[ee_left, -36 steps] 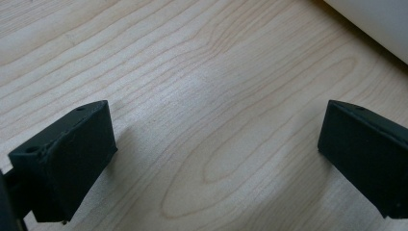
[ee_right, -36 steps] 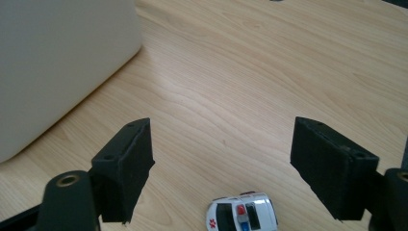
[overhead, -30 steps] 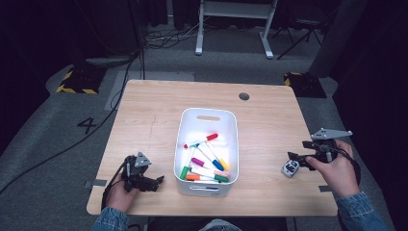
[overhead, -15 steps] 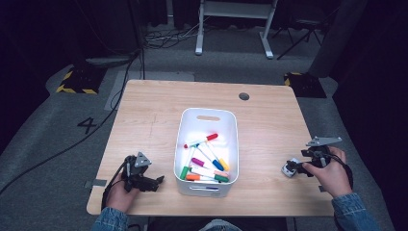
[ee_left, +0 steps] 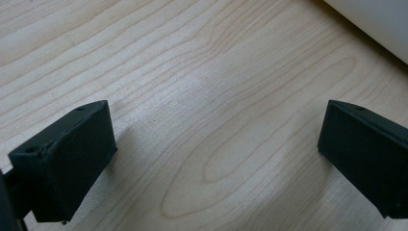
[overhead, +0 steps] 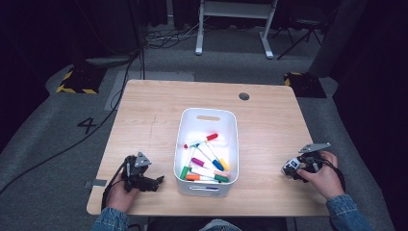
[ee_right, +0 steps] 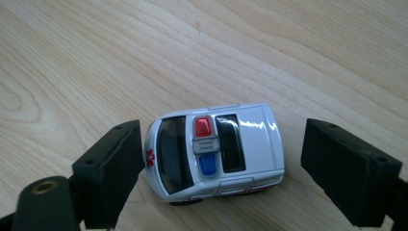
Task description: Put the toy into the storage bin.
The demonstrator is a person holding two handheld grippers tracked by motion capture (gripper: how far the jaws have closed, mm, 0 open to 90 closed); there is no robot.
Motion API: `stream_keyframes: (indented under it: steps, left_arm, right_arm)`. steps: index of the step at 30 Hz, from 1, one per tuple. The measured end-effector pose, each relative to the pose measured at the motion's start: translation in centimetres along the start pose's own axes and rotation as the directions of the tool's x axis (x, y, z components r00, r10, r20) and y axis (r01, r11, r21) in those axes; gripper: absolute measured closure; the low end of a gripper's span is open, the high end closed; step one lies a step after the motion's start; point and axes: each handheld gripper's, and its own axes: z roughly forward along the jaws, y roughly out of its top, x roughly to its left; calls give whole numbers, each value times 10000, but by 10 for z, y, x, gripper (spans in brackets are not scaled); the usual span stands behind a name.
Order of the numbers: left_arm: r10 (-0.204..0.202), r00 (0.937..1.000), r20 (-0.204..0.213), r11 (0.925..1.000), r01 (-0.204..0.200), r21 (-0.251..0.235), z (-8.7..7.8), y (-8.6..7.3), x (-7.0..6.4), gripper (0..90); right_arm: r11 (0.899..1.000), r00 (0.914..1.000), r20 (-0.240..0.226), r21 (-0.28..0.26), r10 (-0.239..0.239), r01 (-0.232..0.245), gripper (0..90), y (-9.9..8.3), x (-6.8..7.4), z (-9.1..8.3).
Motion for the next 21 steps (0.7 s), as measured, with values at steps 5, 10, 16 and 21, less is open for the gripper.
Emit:
stream_keyframes:
  steps: [5, 10, 16, 21]
  left_arm:
    - [-2, 10000, 9, 10000, 2, 5, 0, 0, 0, 0]
    - [-23, 10000, 4, 10000, 23, 2, 0, 0, 0, 0]
    - [-27, 10000, 1, 10000, 27, 1, 0, 0, 0, 0]
    - [-29, 10000, 1, 10000, 29, 0, 0, 0, 0, 0]
  right_arm:
    - [9998, 9999, -118, 197, -30, 33, 154, -4, 1, 6]
    - [10000, 10000, -38, -21, -1, 1, 196, -6, 1, 7]
    - [9999, 10000, -15, -127, 97, -98, 251, -6, 3, 5]
    - [9997, 9998, 86, -149, 181, -180, 254, -6, 4, 5]
